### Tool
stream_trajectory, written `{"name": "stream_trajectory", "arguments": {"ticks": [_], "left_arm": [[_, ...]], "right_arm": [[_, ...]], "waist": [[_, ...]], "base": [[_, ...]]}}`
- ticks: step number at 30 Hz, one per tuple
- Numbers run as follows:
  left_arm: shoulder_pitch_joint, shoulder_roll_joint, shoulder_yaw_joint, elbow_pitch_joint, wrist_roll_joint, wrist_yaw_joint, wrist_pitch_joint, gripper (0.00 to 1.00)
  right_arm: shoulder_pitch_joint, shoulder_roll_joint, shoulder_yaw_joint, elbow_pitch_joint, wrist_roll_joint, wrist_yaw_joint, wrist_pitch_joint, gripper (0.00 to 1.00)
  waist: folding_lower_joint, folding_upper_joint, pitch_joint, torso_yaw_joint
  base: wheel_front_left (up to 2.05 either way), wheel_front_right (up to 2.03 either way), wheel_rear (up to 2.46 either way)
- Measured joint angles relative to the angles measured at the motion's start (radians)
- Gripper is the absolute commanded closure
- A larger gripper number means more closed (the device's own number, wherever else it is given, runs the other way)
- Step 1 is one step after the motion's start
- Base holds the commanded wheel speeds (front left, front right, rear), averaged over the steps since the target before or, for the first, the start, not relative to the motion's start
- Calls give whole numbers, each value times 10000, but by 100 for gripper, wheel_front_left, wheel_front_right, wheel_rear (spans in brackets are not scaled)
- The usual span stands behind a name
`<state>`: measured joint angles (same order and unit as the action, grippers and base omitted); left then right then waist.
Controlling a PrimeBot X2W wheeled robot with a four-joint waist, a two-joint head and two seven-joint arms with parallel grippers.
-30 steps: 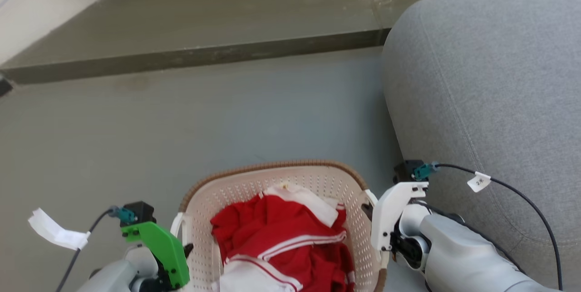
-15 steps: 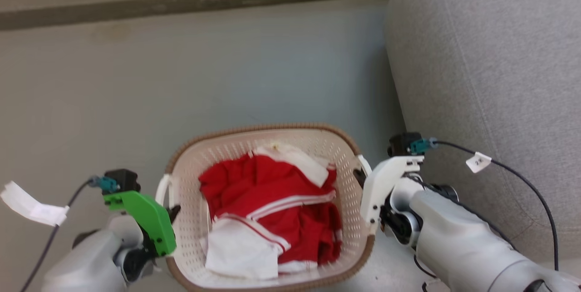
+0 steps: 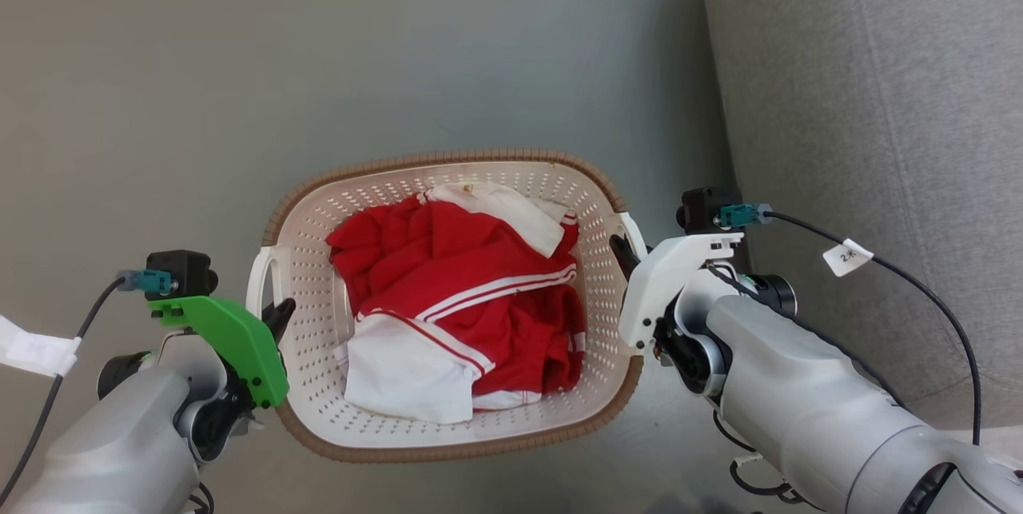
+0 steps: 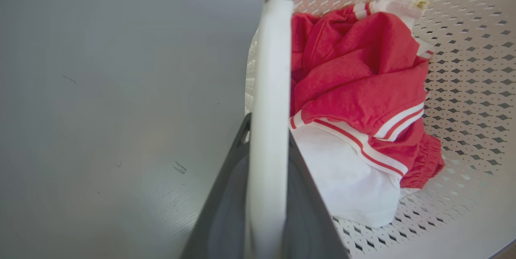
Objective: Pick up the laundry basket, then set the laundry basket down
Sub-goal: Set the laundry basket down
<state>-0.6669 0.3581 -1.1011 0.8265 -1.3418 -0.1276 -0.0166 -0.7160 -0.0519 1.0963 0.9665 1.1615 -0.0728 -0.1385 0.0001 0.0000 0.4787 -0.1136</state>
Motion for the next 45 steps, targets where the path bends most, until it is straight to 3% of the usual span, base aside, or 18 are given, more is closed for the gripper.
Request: {"name": "stream_trajectory", "arguments": {"ticks": [13, 30, 45], "left_arm": [[-121, 341, -67, -345, 176, 0, -941, 100], [-699, 732, -251, -729, 387, 0, -1653, 100], [-1151, 940, -309, -897, 460, 0, -2046, 100]], "right_arm": [[-26, 65, 17, -259, 96, -188, -899, 100], [-586, 46, -161, -541, 104, -362, -1089, 100], [-968, 88, -1066, -777, -395, -447, -1087, 100]], "waist": [[0, 0, 1114, 84], [1, 0, 2577, 68], [0, 0, 3627, 82]], "base": [[0, 0, 0], [0, 0, 0], [0, 0, 0]]}}
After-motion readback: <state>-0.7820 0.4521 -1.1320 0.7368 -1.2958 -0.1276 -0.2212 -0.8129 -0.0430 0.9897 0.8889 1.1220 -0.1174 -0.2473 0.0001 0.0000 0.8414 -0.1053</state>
